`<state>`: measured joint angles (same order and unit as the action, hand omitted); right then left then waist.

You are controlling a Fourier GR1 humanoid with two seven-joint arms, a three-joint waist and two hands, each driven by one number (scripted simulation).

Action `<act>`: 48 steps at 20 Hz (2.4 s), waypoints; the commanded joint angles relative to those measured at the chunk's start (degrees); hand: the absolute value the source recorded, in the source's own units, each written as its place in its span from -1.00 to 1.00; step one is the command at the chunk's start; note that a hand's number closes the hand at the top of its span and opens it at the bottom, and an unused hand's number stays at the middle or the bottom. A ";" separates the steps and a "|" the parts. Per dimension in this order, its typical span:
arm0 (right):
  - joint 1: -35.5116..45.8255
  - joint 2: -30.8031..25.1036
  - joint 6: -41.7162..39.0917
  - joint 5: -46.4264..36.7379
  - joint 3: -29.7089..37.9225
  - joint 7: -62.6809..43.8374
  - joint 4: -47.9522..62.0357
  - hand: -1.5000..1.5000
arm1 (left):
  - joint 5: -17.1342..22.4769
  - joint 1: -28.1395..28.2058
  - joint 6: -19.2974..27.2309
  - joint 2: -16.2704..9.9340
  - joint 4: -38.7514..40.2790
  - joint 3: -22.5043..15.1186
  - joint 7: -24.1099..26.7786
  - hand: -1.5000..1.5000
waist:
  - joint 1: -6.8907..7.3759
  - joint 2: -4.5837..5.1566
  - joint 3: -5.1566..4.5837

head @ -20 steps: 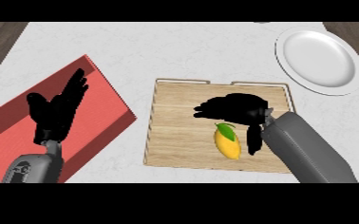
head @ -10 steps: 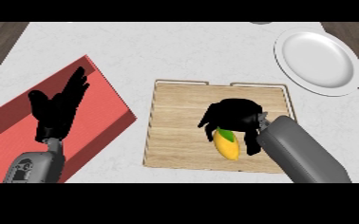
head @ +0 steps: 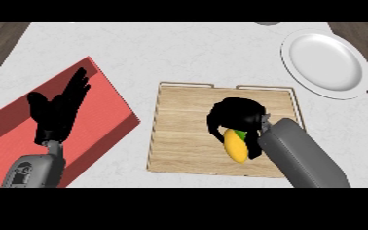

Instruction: Pick the lemon from the tray and place it in the plate

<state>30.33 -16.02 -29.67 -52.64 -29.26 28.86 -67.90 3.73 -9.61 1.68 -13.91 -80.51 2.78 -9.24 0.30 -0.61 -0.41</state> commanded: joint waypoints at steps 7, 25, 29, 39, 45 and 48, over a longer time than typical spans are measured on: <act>7.52 5.59 17.86 1.62 29.08 -38.70 11.86 1.00 | 0.08 -0.65 -0.34 -0.08 -0.64 -0.20 -0.24 0.00 | 0.79 1.59 0.39; 25.70 1.88 64.00 -19.33 41.47 -68.51 28.65 1.00 | 0.40 -1.79 -2.02 -0.18 3.49 0.90 2.15 0.00 | 1.51 1.42 0.42; 24.83 -2.56 69.06 -13.84 46.35 -61.73 35.27 1.00 | -1.38 -1.55 0.22 1.63 -0.58 -1.22 -0.46 0.00 | 1.60 1.44 0.50; 23.51 -10.36 71.83 -9.71 51.03 -52.38 48.49 1.00 | -1.57 -0.23 0.13 1.90 -3.48 -1.06 -2.18 0.00 | 1.82 1.38 0.52; 22.53 -13.75 62.33 0.23 58.30 -43.64 51.24 1.00 | -3.11 -0.94 1.40 3.65 -1.58 -2.04 -0.38 0.00 | 1.36 1.48 0.64; 21.14 -15.02 57.97 2.83 60.06 -39.80 53.23 -1.00 | -1.02 1.51 -0.81 2.58 -2.53 -0.68 0.17 0.00 | 1.68 1.30 0.57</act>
<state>53.07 -29.68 32.49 -54.17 27.70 -15.98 -16.61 1.89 -10.04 1.61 -11.41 -81.18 1.93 -9.19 1.88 0.90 0.17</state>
